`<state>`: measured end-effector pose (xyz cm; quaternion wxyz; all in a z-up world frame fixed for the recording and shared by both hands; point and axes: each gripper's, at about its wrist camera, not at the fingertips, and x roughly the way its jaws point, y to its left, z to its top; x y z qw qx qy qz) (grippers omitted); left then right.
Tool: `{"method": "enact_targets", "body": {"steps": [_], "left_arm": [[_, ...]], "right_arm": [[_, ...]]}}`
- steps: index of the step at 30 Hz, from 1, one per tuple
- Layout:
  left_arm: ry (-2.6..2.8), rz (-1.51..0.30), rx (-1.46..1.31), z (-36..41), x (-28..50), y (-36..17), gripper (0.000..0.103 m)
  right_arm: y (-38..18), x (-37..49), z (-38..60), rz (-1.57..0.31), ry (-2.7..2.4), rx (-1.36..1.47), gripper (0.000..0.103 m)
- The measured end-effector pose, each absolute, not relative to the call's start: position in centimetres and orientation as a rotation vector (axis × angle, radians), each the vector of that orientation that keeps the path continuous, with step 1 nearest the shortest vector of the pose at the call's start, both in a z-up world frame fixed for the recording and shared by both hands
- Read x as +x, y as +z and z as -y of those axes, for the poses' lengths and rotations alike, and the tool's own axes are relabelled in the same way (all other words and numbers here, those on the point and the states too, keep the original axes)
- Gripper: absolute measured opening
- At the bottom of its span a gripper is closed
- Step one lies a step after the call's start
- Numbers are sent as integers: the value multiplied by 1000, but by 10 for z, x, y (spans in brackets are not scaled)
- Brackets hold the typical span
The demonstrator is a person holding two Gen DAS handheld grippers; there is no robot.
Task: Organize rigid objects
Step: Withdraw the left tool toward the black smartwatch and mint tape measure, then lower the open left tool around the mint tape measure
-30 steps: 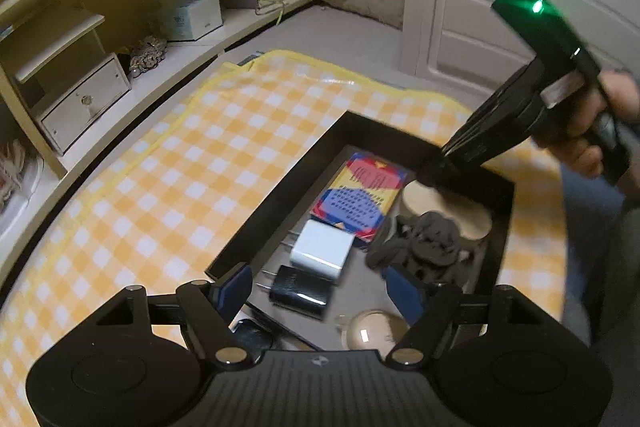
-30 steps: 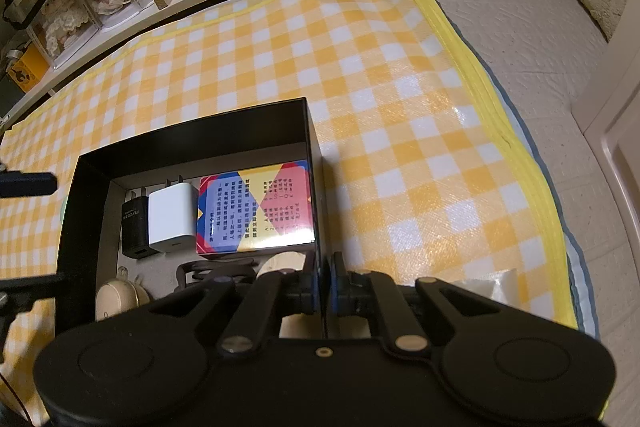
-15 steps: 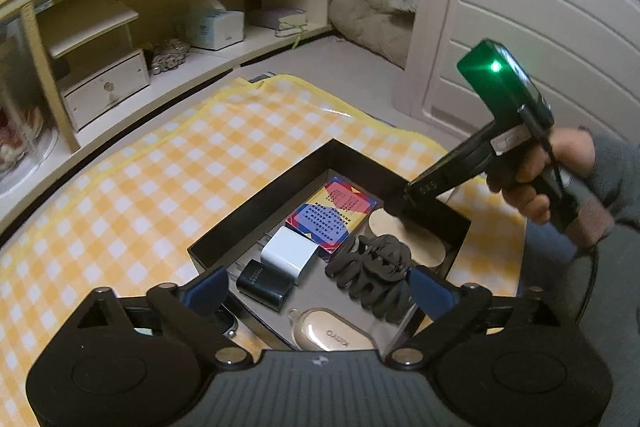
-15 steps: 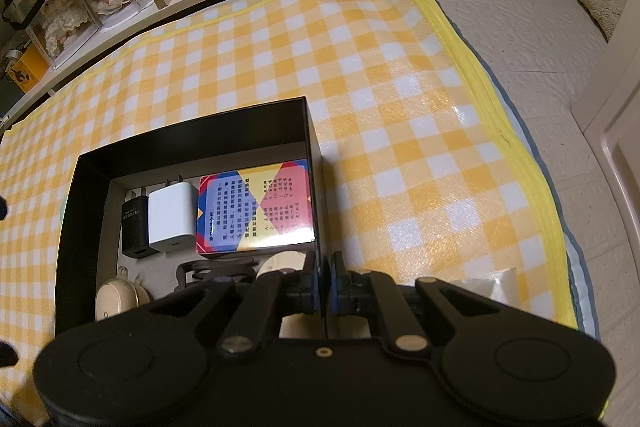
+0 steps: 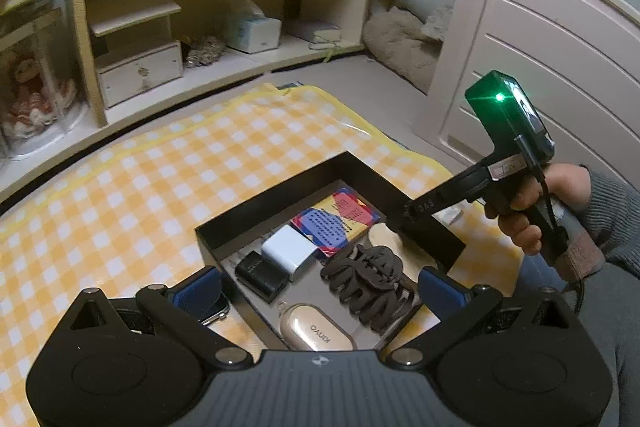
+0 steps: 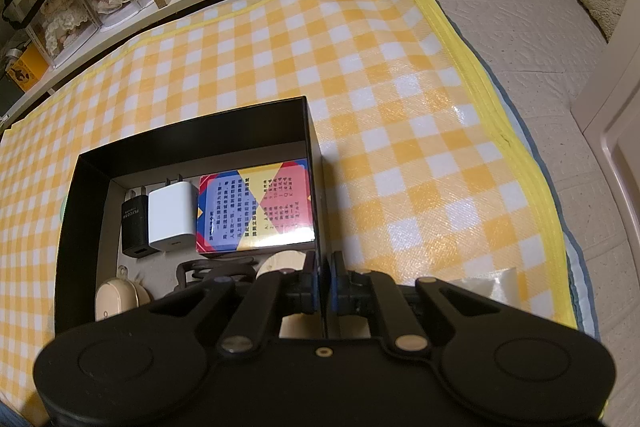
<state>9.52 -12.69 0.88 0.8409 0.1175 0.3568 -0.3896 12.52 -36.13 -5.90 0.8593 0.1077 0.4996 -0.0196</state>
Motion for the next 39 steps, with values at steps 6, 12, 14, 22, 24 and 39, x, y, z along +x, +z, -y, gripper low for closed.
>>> {"method": "enact_targets", "body": {"steps": [6, 12, 14, 22, 24, 39], "left_arm": [[-752, -748, 138, 111, 96, 11, 103], [-628, -780, 9, 87, 111, 1, 103], [-564, -802, -47, 78, 120, -6, 103], [-357, -864, -187, 54, 150, -32, 103], [-302, -885, -238, 49, 158, -39, 103], [-77, -989, -330, 57, 199, -79, 87]], "right_arm": [[-59, 125, 361, -1049, -42, 228, 6], [-60, 126, 362, -1049, -41, 234, 6], [-61, 126, 363, -1049, -41, 237, 6], [-60, 124, 366, -1049, -40, 244, 6], [-60, 124, 366, -1048, -40, 244, 6], [-56, 124, 365, -1041, -42, 239, 6]]}}
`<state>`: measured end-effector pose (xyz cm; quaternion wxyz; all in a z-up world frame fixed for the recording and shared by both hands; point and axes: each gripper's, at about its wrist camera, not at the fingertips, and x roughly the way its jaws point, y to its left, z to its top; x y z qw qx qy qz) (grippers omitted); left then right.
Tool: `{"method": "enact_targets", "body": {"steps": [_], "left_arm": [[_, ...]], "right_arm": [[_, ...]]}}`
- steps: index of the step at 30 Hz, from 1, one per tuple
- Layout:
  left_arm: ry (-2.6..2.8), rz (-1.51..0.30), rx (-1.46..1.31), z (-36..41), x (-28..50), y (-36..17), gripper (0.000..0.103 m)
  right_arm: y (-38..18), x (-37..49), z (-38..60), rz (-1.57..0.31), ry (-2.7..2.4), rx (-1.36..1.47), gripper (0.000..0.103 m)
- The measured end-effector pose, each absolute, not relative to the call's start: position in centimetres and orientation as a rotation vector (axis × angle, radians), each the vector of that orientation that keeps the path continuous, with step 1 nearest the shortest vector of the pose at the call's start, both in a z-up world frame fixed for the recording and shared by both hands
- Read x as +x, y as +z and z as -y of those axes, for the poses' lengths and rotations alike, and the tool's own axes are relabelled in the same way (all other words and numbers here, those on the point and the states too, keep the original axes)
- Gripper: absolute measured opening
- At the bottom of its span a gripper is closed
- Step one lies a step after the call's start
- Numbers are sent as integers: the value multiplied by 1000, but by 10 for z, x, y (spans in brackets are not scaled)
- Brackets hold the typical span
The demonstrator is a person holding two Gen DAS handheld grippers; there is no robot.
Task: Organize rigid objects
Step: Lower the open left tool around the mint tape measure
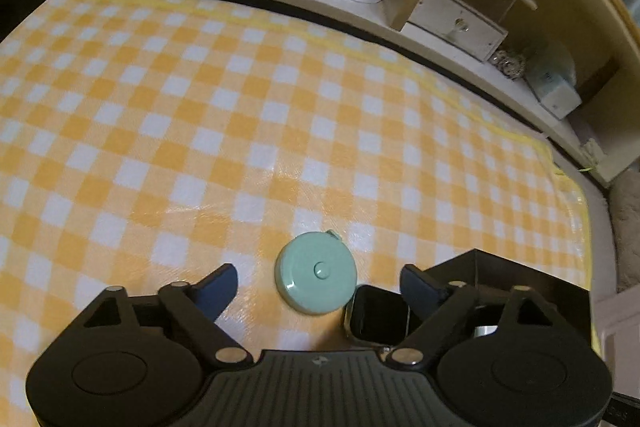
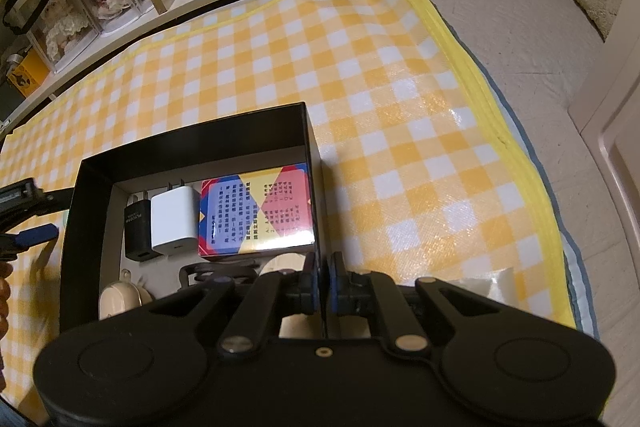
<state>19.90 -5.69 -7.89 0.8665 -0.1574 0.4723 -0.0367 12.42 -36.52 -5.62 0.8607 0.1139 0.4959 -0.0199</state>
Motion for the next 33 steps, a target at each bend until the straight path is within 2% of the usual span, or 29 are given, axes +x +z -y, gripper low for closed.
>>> {"method": "enact_targets", "body": {"steps": [7, 11, 15, 18, 23, 25, 28, 31, 33], "left_arm": [[-41, -968, -223, 74, 202, -84, 86], [-25, -952, -113, 82, 195, -85, 75], [-31, -940, -54, 79, 185, -85, 71], [-43, -943, -23, 74, 181, -84, 63], [-44, -929, 44, 75, 174, -85, 43], [-53, -921, 45, 74, 173, -85, 41], [-74, -911, 27, 72, 174, -85, 42], [-79, -901, 2, 71, 178, -85, 58], [-69, -885, 18, 72, 183, -86, 60]], "right_arm": [[-57, 124, 365, -1042, -41, 234, 6], [-57, 124, 366, -1042, -40, 237, 6], [-57, 124, 366, -1042, -39, 237, 6], [-57, 124, 366, -1043, -38, 237, 6], [-57, 124, 366, -1043, -38, 237, 6], [-57, 124, 366, -1043, -38, 237, 6], [-57, 124, 366, -1043, -38, 237, 6], [-57, 124, 366, -1042, -38, 237, 6], [-57, 124, 366, -1042, -38, 239, 7]]}}
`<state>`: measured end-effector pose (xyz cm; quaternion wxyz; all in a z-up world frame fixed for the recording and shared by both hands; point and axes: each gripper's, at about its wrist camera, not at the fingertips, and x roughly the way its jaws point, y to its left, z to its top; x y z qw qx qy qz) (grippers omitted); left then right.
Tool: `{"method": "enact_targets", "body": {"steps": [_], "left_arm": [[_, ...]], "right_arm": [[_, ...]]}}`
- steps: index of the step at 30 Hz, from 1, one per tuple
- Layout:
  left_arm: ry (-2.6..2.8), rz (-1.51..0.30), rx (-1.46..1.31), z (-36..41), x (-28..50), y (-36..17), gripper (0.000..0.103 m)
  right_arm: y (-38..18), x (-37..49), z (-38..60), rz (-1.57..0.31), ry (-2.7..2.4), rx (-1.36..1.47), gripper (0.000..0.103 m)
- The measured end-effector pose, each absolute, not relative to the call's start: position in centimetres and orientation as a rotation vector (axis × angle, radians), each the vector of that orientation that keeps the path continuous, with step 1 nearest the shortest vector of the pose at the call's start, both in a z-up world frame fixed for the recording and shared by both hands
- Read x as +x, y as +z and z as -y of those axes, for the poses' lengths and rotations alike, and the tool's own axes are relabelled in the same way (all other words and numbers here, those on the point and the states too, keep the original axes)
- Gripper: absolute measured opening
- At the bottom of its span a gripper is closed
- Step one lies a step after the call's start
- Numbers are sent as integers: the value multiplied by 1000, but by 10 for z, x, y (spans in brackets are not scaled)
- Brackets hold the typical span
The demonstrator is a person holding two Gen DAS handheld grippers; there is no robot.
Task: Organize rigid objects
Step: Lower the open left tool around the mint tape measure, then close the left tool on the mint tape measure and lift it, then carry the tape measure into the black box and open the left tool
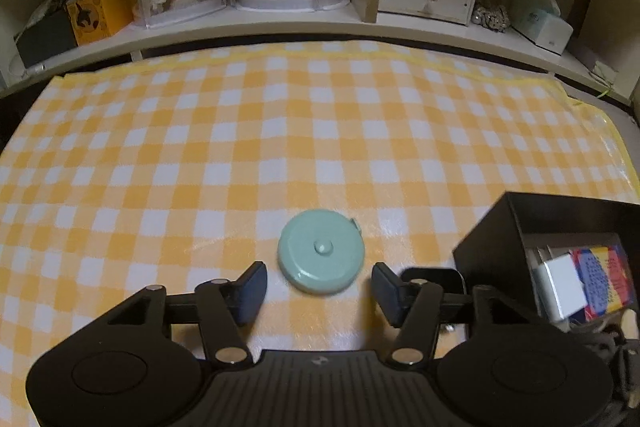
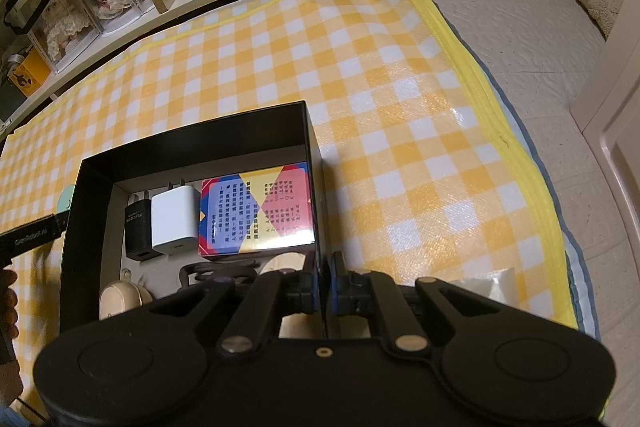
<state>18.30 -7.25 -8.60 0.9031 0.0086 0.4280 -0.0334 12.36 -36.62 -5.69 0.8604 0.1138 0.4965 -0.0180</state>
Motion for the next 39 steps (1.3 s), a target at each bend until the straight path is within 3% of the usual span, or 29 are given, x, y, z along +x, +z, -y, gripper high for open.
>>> {"method": "enact_targets", "body": {"steps": [4, 6, 8, 10, 29, 39], "left_arm": [[-75, -845, 39, 71, 192, -90, 71], [-98, -824, 61, 71, 194, -92, 71], [-130, -817, 94, 72, 194, -93, 65], [-147, -805, 140, 76, 193, -94, 51], [-477, -622, 113, 107, 151, -25, 51], [-729, -634, 288, 162, 112, -37, 51]], "right_arm": [[-57, 123, 365, -1042, -37, 240, 7], [-57, 123, 365, -1043, -37, 239, 7], [-57, 123, 365, -1042, -37, 241, 7], [-57, 123, 365, -1042, -37, 240, 7], [-57, 123, 365, -1042, -36, 241, 7], [-57, 123, 365, -1042, -36, 241, 7]]}}
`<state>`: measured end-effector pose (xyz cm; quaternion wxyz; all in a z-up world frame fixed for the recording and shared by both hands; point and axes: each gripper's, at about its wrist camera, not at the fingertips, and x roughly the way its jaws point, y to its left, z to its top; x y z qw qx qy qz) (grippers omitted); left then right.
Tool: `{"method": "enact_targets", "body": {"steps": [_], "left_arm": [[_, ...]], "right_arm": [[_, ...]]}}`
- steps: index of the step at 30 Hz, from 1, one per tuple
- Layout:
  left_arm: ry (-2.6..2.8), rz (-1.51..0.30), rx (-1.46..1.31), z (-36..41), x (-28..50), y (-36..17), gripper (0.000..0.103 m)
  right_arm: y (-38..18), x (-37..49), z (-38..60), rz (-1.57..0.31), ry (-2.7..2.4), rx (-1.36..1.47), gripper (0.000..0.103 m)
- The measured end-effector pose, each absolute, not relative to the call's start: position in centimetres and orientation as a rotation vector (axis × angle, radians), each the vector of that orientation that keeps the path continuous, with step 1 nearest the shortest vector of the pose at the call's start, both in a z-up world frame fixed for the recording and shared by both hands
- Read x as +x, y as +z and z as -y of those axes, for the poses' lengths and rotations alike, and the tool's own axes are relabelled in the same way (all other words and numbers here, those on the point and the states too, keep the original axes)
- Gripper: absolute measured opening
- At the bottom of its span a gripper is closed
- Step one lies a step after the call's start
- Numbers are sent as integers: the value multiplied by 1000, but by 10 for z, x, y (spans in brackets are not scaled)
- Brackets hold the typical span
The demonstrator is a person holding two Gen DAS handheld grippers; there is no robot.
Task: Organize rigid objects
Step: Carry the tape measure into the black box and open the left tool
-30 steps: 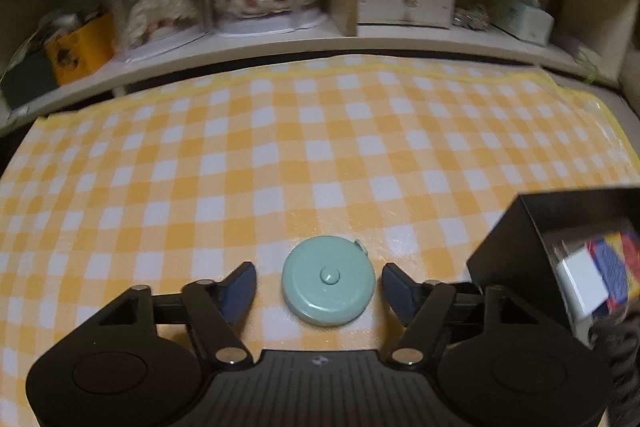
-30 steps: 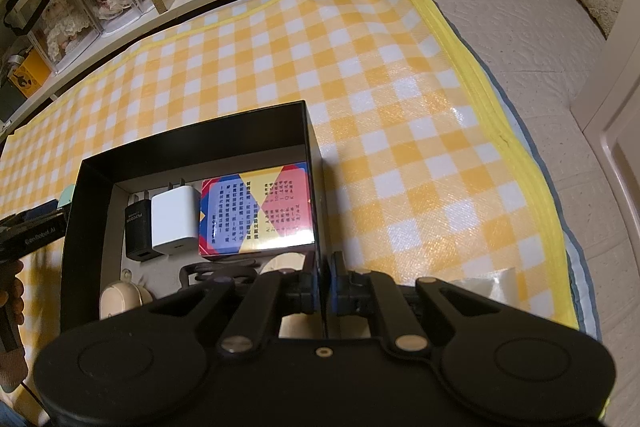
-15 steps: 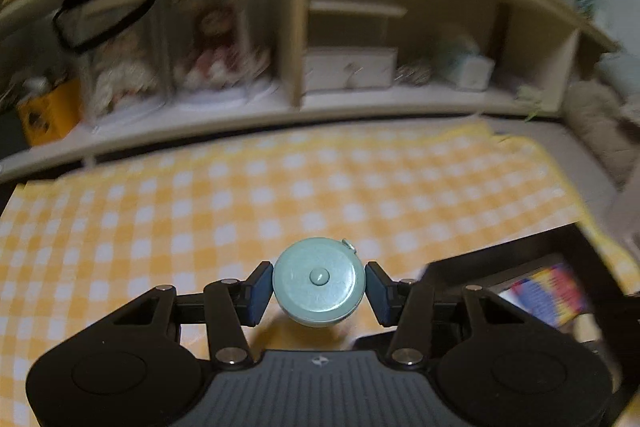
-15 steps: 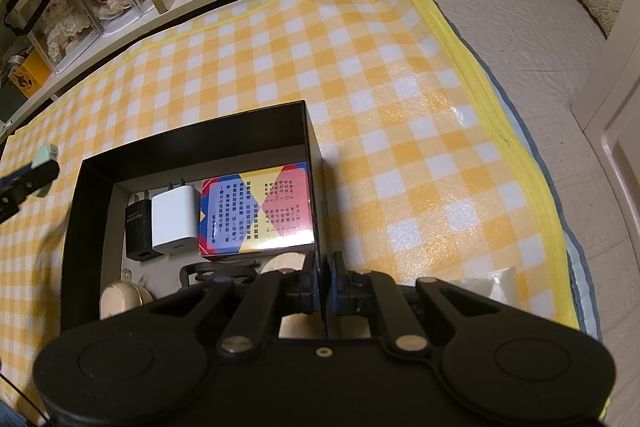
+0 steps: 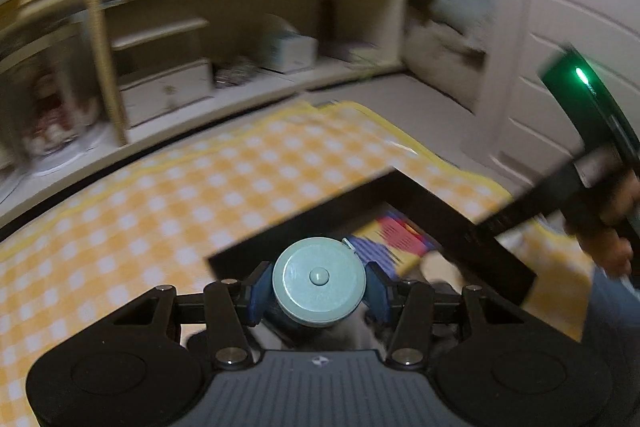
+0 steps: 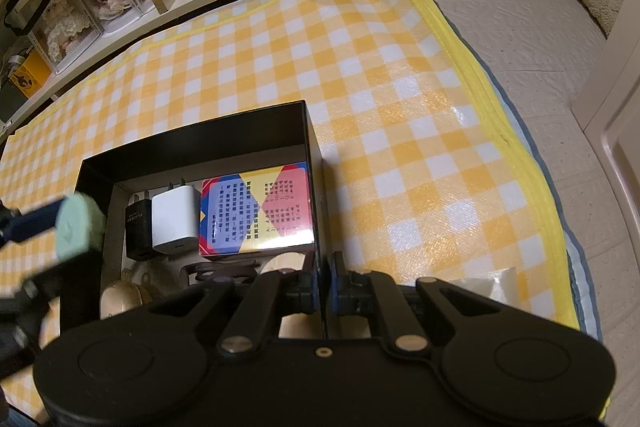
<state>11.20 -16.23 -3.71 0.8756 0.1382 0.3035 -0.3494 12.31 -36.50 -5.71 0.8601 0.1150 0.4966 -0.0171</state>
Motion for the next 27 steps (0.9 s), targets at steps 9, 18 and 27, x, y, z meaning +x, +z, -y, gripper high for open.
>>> {"method": "enact_targets", "body": {"steps": [9, 18, 27], "left_arm": [[-787, -672, 388, 177, 108, -65, 51], [-823, -713, 399, 171, 107, -73, 72], [-807, -728, 521, 183, 106, -72, 72]], "right_arm": [[-57, 124, 366, -1043, -35, 241, 7], [-58, 123, 366, -1047, -33, 245, 7], [-58, 123, 366, -1047, -33, 243, 7]]}}
